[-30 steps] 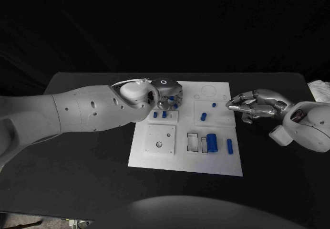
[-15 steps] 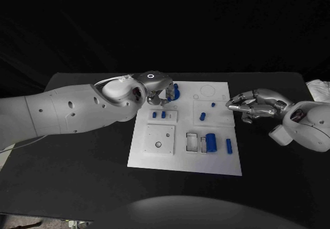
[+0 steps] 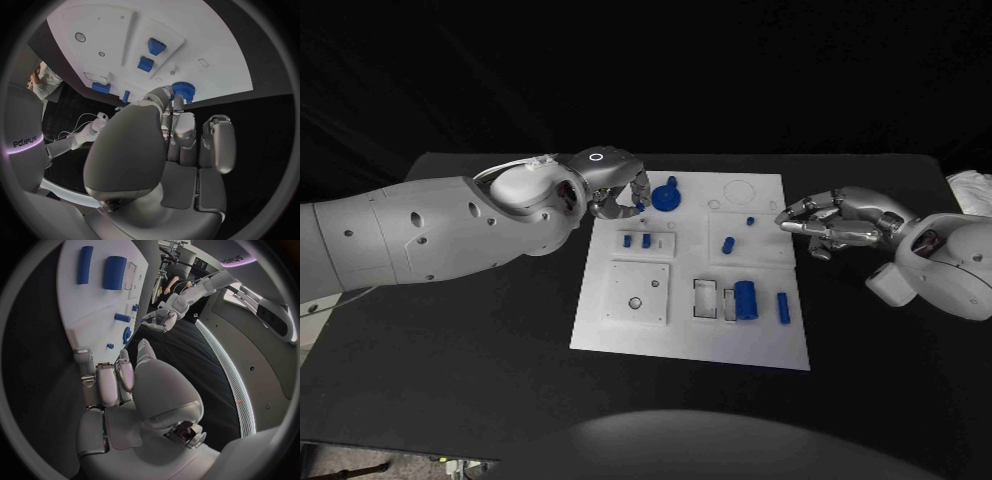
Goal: Assemble the parts on the task board
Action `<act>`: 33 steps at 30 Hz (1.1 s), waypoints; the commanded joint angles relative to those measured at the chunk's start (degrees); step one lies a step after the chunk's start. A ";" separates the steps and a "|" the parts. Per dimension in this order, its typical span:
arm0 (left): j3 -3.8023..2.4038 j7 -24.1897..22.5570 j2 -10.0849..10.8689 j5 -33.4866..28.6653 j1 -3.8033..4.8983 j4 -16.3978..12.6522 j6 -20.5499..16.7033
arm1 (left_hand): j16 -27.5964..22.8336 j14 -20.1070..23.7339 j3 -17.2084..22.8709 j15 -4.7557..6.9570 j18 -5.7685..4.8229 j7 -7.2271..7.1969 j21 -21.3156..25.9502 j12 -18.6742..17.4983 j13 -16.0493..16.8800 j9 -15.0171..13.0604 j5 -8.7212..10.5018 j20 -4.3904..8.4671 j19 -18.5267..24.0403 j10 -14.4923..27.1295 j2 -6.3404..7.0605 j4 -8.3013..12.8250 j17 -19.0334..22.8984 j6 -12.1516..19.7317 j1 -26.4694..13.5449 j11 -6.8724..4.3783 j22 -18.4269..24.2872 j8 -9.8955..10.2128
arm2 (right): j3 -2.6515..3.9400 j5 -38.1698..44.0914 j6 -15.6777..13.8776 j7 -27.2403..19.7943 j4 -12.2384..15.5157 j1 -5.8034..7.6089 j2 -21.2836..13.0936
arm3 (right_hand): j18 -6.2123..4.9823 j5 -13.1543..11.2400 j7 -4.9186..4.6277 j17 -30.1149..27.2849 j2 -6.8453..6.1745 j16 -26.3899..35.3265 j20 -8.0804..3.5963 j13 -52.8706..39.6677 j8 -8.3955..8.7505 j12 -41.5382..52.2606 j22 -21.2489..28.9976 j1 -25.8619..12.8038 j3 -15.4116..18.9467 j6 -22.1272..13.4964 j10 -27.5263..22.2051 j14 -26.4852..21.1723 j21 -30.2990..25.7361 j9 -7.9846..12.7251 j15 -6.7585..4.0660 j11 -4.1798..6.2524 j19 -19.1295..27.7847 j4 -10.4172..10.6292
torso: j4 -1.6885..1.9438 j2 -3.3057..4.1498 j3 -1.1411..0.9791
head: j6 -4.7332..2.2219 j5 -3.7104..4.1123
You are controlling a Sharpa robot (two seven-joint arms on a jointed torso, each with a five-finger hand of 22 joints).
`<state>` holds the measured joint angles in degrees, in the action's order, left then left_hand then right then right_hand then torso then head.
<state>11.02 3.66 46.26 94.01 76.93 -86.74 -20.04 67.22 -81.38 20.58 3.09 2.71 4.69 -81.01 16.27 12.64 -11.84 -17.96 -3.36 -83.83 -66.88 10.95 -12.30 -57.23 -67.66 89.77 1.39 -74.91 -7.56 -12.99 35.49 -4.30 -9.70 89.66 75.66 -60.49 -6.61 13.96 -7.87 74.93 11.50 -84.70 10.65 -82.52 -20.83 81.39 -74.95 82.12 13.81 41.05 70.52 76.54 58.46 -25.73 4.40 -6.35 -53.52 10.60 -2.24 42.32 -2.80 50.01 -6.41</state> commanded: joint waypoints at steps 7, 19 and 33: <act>0.34 0.65 -0.57 -1.23 -0.16 1.12 2.18 | -0.49 0.42 0.42 0.20 -0.50 0.18 0.30 -0.61 -0.22 0.07 0.39 0.29 -1.98 -0.34 0.34 -0.02 0.35 0.07 -0.42 0.16 -12.18 0.25 | -0.01 0.07 0.57 -0.48 -0.10 -0.25 0.16 | -1.07 0.18 -0.15 8.03 0.06 0.30 0.08 1.76 0.21 -0.44 -4.65 0.49 0.01 0.43 -0.50 -0.22 -0.19 0.06 0.02 -0.03 0.40 -0.26 | -0.13 0.06 -0.05 | -0.01 -0.20; 0.83 0.92 -2.31 -1.30 -0.76 3.30 3.52 | -0.69 0.55 0.78 0.17 -0.48 0.22 0.41 -0.90 -0.37 0.20 0.49 0.27 -1.91 -0.49 0.40 0.14 0.69 0.39 -0.21 0.18 -12.15 0.52 | -0.01 0.04 0.63 -0.51 -0.06 -0.34 0.17 | -1.08 0.19 -0.15 8.01 0.07 0.30 0.08 1.86 0.22 -0.54 -4.64 0.49 0.01 0.43 -0.70 -0.24 -0.22 0.07 0.03 -0.03 0.43 -0.26 | -0.13 0.06 -0.08 | -0.01 -0.11; 1.10 0.84 -3.74 -1.25 -1.24 4.78 2.66 | -0.84 0.66 1.04 0.13 -0.47 0.25 0.50 -1.11 -0.48 0.33 0.49 0.25 -1.87 -0.61 0.46 0.24 0.96 0.75 -0.13 0.21 -12.13 0.80 | -0.01 0.01 0.73 -0.56 -0.13 -0.49 0.23 | -1.09 0.19 -0.16 8.01 0.10 0.31 0.09 1.95 0.23 -0.62 -4.63 0.51 0.00 0.44 -0.87 -0.26 -0.25 0.08 0.03 -0.03 0.46 -0.27 | -0.08 -0.01 -0.07 | -0.01 -0.06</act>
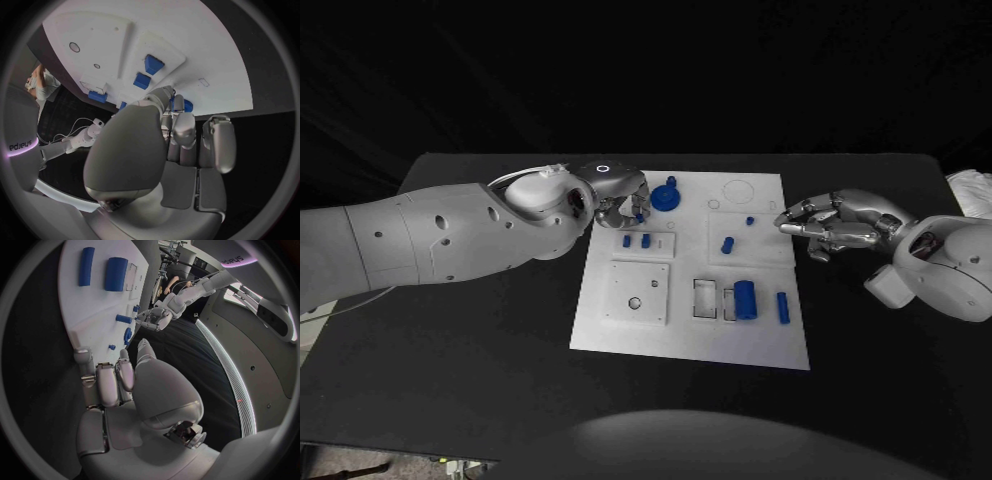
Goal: Assemble the parts on the task board
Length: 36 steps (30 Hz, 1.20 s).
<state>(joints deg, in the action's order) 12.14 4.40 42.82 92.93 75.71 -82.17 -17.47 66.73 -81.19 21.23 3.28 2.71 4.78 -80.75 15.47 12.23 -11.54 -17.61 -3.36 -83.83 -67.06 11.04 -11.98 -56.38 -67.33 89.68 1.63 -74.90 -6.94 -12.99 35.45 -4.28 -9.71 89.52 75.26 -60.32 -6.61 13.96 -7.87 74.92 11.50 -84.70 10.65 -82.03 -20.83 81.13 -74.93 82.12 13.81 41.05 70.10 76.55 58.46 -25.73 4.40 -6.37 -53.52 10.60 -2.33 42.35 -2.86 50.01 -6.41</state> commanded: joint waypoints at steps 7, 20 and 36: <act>0.00 0.02 -0.63 -0.13 -0.10 0.55 0.01 | -0.42 0.53 0.53 -0.08 -0.46 0.15 0.30 -0.41 -0.12 0.11 0.12 0.24 -1.83 -0.54 0.41 -0.04 0.25 0.67 -0.04 -0.02 -12.11 0.37 | -0.01 0.05 0.71 -0.57 0.00 -0.14 0.07 | -1.09 0.19 -0.16 8.02 0.10 0.31 0.09 1.45 0.23 -0.36 -4.65 0.51 0.00 0.44 -0.44 -0.26 -0.25 0.08 0.03 -0.01 0.46 -0.27 | 0.03 -0.01 0.01 | -0.01 -0.07; 0.00 0.19 -1.21 -0.14 -0.23 0.95 1.55 | -1.62 1.22 0.71 0.06 -0.30 -0.12 0.99 -0.65 -0.20 0.22 0.49 0.29 -1.49 -0.82 0.67 0.13 1.92 0.78 -0.13 -0.17 -11.91 0.57 | -0.01 0.03 0.70 -0.58 -0.01 -0.21 0.06 | -1.09 0.20 -0.17 8.03 0.12 0.30 0.09 1.47 0.23 -0.38 -4.65 0.53 -0.01 0.45 -0.46 -0.24 -0.25 0.09 0.03 -0.01 0.45 -0.29 | -0.03 -0.03 -0.03 | -0.01 -0.13; 0.00 0.22 -1.05 -0.02 -0.34 0.69 2.72 | -1.87 1.44 0.84 0.27 -0.24 -0.45 1.25 -0.96 -0.25 0.15 1.05 0.43 -1.34 -0.73 0.96 0.47 2.34 0.28 -0.02 -0.43 -11.85 0.36 | -0.01 0.03 0.69 -0.61 -0.07 -0.25 0.13 | -1.10 0.23 -0.17 8.04 0.14 0.30 0.10 1.49 0.24 -0.39 -4.64 0.59 -0.03 0.48 -0.48 -0.23 -0.31 0.09 0.03 -0.01 0.50 -0.33 | 0.01 -0.05 0.00 | -0.01 -0.11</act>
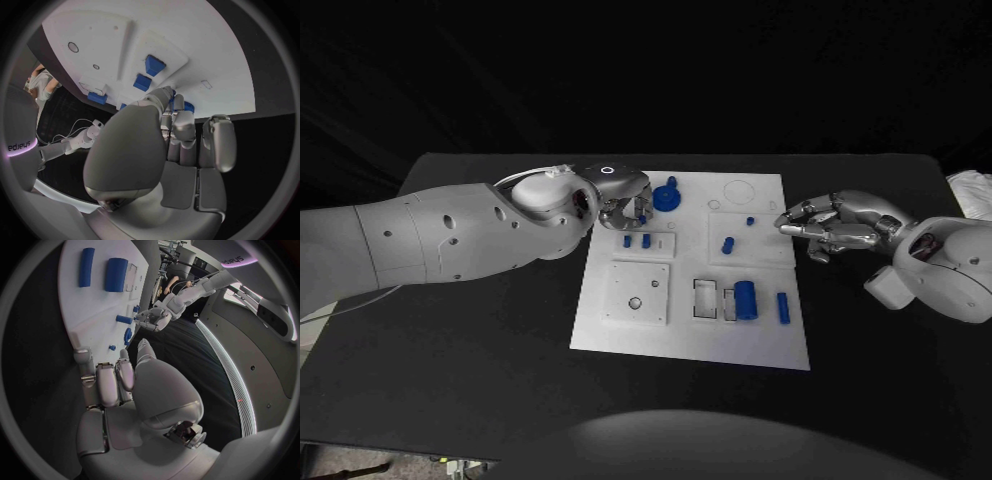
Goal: Assemble the parts on the task board
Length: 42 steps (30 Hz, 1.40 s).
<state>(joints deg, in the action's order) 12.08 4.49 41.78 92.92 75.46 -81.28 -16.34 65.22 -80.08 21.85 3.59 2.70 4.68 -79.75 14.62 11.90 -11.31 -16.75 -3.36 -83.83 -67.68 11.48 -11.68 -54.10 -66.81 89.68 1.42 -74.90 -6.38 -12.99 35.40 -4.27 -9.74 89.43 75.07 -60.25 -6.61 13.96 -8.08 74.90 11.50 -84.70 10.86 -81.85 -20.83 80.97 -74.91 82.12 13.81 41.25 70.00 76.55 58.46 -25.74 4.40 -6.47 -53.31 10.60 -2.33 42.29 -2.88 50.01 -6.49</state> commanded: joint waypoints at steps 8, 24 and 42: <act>0.06 0.54 0.24 0.09 -0.12 -0.20 1.74 | -0.47 0.39 0.24 -0.03 -0.21 -0.34 0.36 -0.17 0.07 -0.08 0.22 0.45 -1.28 -0.05 0.54 0.19 0.22 -0.29 -0.03 -0.23 -11.82 -0.22 | -0.01 0.08 0.78 -0.49 0.01 -0.10 0.06 | -1.12 0.26 0.04 8.02 0.16 0.32 -0.11 1.35 0.24 -0.29 -4.63 0.67 -0.07 0.28 -0.47 -0.29 -0.38 0.10 0.03 0.10 0.37 -0.39 | 0.03 0.03 0.02 | -0.01 -0.12; 0.07 0.48 0.16 0.10 -0.13 -0.03 2.59 | -1.89 1.58 -0.29 -0.75 0.01 -3.57 1.72 -2.47 -0.50 2.00 7.36 -0.05 -0.55 6.01 2.06 -1.18 2.73 8.05 -2.04 0.79 -11.46 2.74 | -0.01 0.09 0.94 -0.27 0.00 -0.13 0.09 | -1.18 0.29 0.04 7.91 0.18 0.41 -0.11 1.45 0.25 -0.38 -4.55 0.78 -0.11 0.31 -0.65 -0.51 -0.62 0.11 0.03 0.10 0.63 -0.47 | -0.03 0.05 0.00 | -0.01 -0.32; -0.16 -3.04 2.67 -1.13 -0.09 -1.20 -7.66 | -1.09 1.11 -0.85 -0.90 -0.12 -4.12 1.15 -2.03 -0.45 2.44 8.01 -0.23 -0.88 5.83 2.21 -2.35 2.07 9.09 -2.69 1.11 -11.66 2.52 | 0.00 0.11 -1.75 -2.41 0.20 -0.12 0.03 | -1.19 0.47 0.15 8.24 -0.05 0.08 -0.07 2.19 0.66 -1.10 -4.63 2.00 -0.37 -0.24 -1.73 0.27 -0.35 0.31 -0.04 0.18 0.09 -1.50 | -0.04 0.07 0.10 | -0.01 0.23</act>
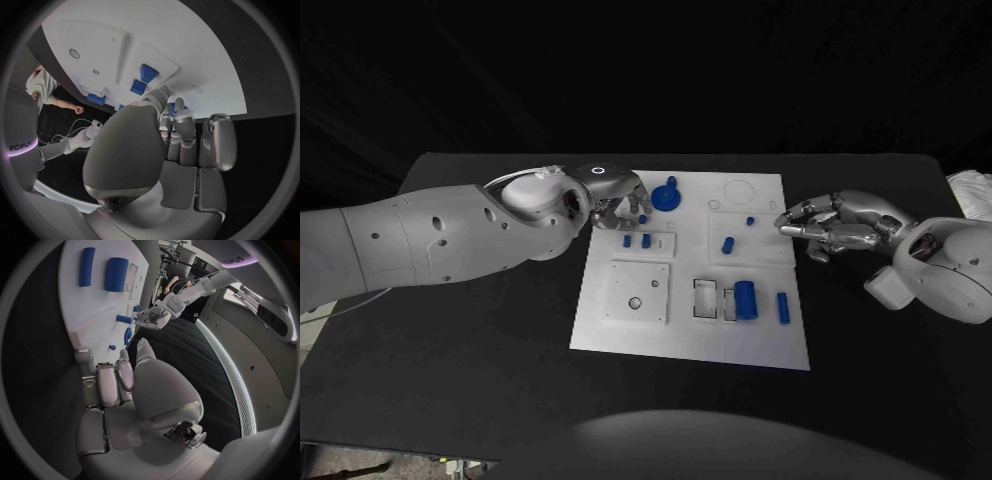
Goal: Assemble the parts on the task board
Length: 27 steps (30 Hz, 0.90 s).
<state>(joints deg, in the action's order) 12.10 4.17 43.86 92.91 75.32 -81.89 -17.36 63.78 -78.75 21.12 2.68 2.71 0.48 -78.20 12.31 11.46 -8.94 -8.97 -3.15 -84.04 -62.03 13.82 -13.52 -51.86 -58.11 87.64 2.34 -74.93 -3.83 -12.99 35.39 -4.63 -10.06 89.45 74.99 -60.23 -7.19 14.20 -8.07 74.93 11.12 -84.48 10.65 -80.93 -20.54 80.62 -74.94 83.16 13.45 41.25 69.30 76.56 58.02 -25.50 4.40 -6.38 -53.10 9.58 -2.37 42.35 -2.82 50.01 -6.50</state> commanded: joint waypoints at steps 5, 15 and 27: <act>-0.85 -6.94 3.35 -6.44 0.42 -2.28 -14.25 | 1.02 -0.81 -1.51 -0.16 -0.20 0.50 -0.72 0.68 0.08 0.16 2.53 -0.59 -0.92 0.35 0.40 -2.66 -0.56 -0.44 -2.16 0.38 -11.73 -0.59 | 0.03 1.42 -3.87 -3.31 0.80 0.44 -0.11 | -0.81 1.02 -0.18 4.62 0.36 2.37 -0.38 14.03 0.51 -14.33 -4.39 3.38 -0.23 0.15 -15.75 -4.50 -0.40 0.23 -0.83 0.89 -0.43 -1.80 | 0.09 0.01 0.00 | -0.01 0.66; -1.41 -21.04 9.28 -22.94 1.51 -5.29 -18.92 | 1.21 -0.50 -22.89 -0.55 -0.10 0.71 -0.07 0.71 0.08 1.14 5.78 -0.93 -0.65 5.67 -1.05 -3.29 0.20 -0.23 -10.01 0.88 -11.60 -0.19 | 0.08 12.31 -10.97 -1.29 1.99 4.58 1.67 | -0.20 8.46 -0.25 -6.46 -1.76 8.87 -1.31 37.27 2.78 -41.37 -5.10 9.40 -3.77 0.79 -26.25 -11.77 2.24 2.43 -1.49 0.63 -4.19 -2.68 | 0.18 0.18 -0.06 | -0.01 1.76; -0.85 -24.31 10.99 -30.00 1.62 -6.52 -17.25 | 1.92 -0.60 -29.63 -1.34 -0.16 2.11 -0.31 1.37 -0.27 1.50 2.95 -1.63 -0.79 7.58 -5.33 -3.52 -0.07 -0.77 -9.39 1.97 -11.68 -0.37 | 0.12 40.98 -13.56 8.68 -0.14 6.20 6.41 | -0.43 6.47 0.82 -13.93 -7.81 11.32 -0.40 46.08 9.15 -52.77 -4.91 9.24 -10.29 -0.94 -36.38 -13.05 2.05 7.54 -0.45 -2.19 -5.45 -2.45 | 1.43 0.14 0.12 | -0.01 4.53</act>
<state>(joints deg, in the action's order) 11.27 -17.33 54.97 66.40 76.88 -88.35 -34.28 65.44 -79.36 -8.86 1.62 2.70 2.25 -78.54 13.32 11.28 -7.50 -5.67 -4.39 -84.04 -54.55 9.17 -17.13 -51.84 -58.86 78.24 4.08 -74.92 -4.21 -12.86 62.76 -16.43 -5.91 89.85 81.45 -54.10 -7.13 20.91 -7.51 61.18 3.84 -72.96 10.24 -34.96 -11.66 28.08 -74.92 92.39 3.42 40.32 33.73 63.28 59.91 -18.14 3.98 -8.54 -58.26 7.19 -1.21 42.39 -2.78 50.01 -2.54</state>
